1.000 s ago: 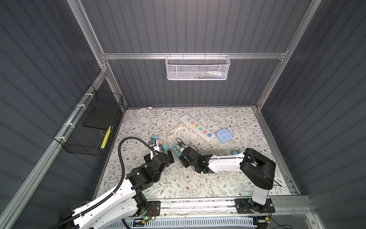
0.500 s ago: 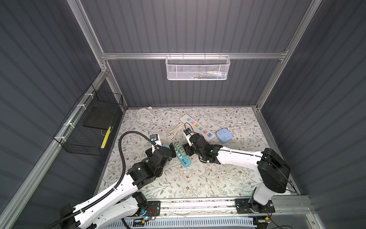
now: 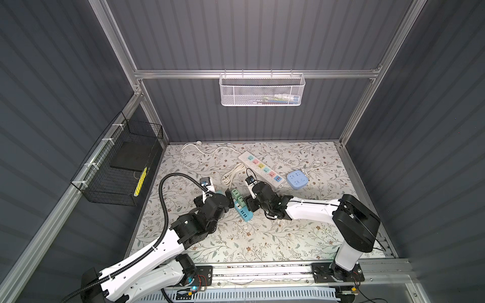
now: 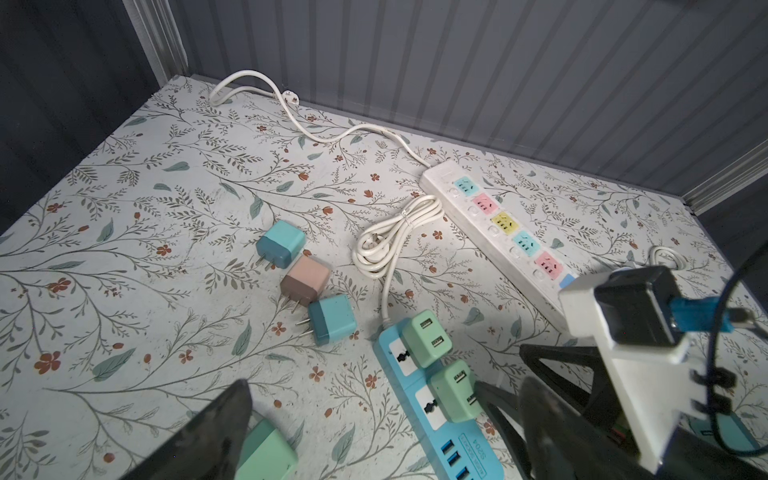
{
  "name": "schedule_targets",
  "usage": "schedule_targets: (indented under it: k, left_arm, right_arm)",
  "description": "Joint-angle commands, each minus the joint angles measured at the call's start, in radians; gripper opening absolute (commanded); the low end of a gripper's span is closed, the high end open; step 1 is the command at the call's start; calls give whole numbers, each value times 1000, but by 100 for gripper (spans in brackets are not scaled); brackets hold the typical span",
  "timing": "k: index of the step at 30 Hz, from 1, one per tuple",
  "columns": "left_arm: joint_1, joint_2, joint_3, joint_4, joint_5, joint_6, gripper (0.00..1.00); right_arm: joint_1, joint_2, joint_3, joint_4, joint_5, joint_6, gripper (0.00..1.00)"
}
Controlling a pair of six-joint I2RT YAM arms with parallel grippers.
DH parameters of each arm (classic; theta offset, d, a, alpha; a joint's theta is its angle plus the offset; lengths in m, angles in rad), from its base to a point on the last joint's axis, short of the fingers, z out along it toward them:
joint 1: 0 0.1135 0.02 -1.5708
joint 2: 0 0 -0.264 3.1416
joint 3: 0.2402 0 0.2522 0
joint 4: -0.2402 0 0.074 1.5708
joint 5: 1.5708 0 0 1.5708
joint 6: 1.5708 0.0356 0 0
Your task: Insert the plug
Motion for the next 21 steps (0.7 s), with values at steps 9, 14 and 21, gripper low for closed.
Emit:
schedule_targets:
  k: [9, 14, 21]
  left_arm:
    - [5, -8, 20, 3, -10, 35, 100]
    - [7, 11, 40, 16, -15, 72, 100]
    - [12, 8, 48, 14, -9, 87, 100]
  right_arm:
    - [39, -130, -94, -163, -33, 60, 79]
    - [93, -66, -93, -162, -91, 90, 83]
    - [87, 95, 2, -166, -124, 94, 74]
